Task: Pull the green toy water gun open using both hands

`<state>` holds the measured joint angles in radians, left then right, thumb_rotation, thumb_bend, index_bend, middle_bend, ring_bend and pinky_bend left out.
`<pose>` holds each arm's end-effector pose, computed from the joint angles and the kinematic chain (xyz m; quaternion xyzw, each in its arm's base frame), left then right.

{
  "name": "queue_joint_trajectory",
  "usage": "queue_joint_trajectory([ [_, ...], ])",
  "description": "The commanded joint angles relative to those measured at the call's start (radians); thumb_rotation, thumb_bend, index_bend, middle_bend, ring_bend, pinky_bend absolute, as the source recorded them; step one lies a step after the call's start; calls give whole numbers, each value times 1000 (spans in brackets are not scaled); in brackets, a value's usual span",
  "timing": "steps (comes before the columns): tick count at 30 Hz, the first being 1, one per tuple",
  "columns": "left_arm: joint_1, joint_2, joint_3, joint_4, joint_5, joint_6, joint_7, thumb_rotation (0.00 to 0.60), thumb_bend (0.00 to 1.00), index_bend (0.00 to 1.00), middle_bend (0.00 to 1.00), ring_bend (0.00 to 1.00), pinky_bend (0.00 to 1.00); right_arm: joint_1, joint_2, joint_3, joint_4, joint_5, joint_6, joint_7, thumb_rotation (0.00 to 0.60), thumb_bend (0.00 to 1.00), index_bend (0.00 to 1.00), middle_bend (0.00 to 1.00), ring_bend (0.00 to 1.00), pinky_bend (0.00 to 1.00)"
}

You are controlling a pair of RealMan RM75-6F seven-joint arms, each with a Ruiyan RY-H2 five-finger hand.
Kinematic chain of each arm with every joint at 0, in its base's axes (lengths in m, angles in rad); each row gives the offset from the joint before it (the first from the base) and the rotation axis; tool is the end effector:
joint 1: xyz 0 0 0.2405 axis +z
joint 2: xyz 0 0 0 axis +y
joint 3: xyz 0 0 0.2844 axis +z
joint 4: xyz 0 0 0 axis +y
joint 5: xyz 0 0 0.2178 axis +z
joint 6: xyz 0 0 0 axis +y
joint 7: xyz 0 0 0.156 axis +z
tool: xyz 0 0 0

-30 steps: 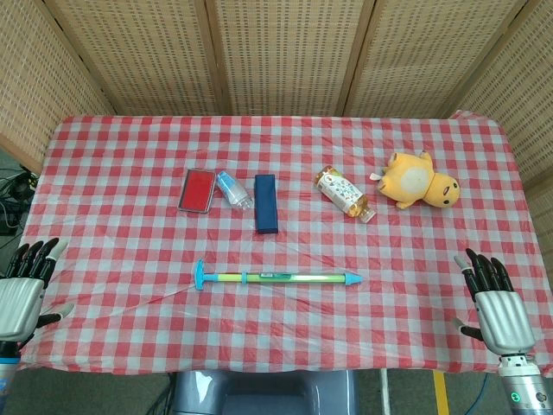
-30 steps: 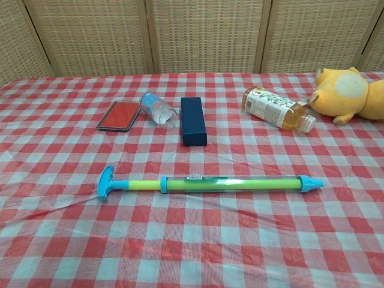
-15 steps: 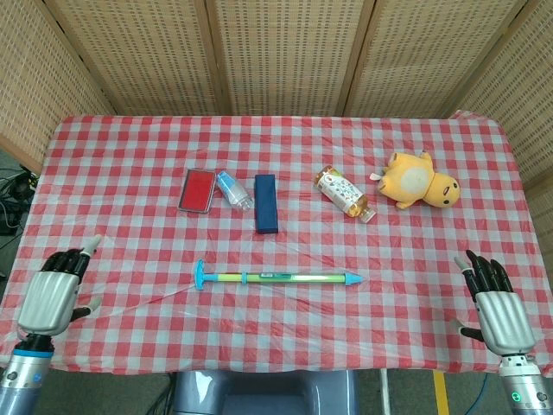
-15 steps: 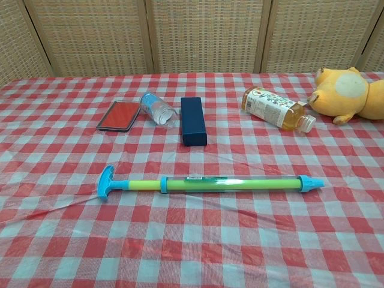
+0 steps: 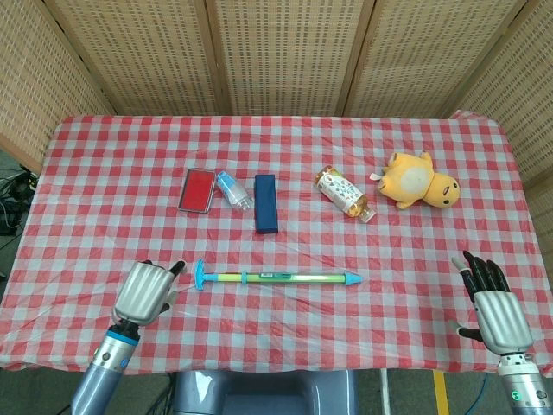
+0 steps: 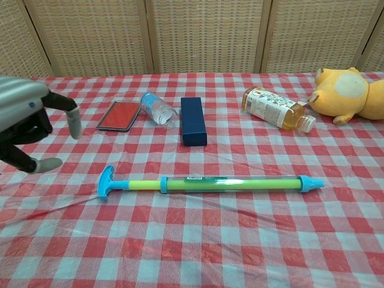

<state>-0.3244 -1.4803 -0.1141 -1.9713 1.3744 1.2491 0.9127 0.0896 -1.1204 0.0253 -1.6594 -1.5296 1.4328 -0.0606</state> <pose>-0.1604 0.2370 0.0211 -0.7368 -0.2865 -0.3573 0.4975 -0.3292 -0.1906 0.1464 0.6230 -0.3971 0.3697 0.5635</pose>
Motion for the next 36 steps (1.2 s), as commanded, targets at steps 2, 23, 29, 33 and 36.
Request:
queue_joint_trajectory([
  [2,-80,-109,-48,-29,-176,-50,133,600,286,468,951,854,737,1,2,1,2,2,-2,10,600,122,0,0,0,0],
  [23,-360,-402,-175,147,-666,71,377,600,351,359,954,858,741,6,17,0,12,15,-22,77,600,121,0,0,0,0],
  [29,-408,-441,-174,220,-694,92,375,600,352,406,954,858,741,9,21,1,19,17,-29,100,600,121,0,0,0,0],
  [33,-428,-459,-164,259,-696,107,363,600,354,447,954,858,741,10,20,2,21,17,-30,107,600,122,0,0,0,0],
  [36,-436,-466,-159,278,-698,113,350,600,354,449,954,858,741,9,17,3,22,18,-26,109,600,121,0,0,0,0],
])
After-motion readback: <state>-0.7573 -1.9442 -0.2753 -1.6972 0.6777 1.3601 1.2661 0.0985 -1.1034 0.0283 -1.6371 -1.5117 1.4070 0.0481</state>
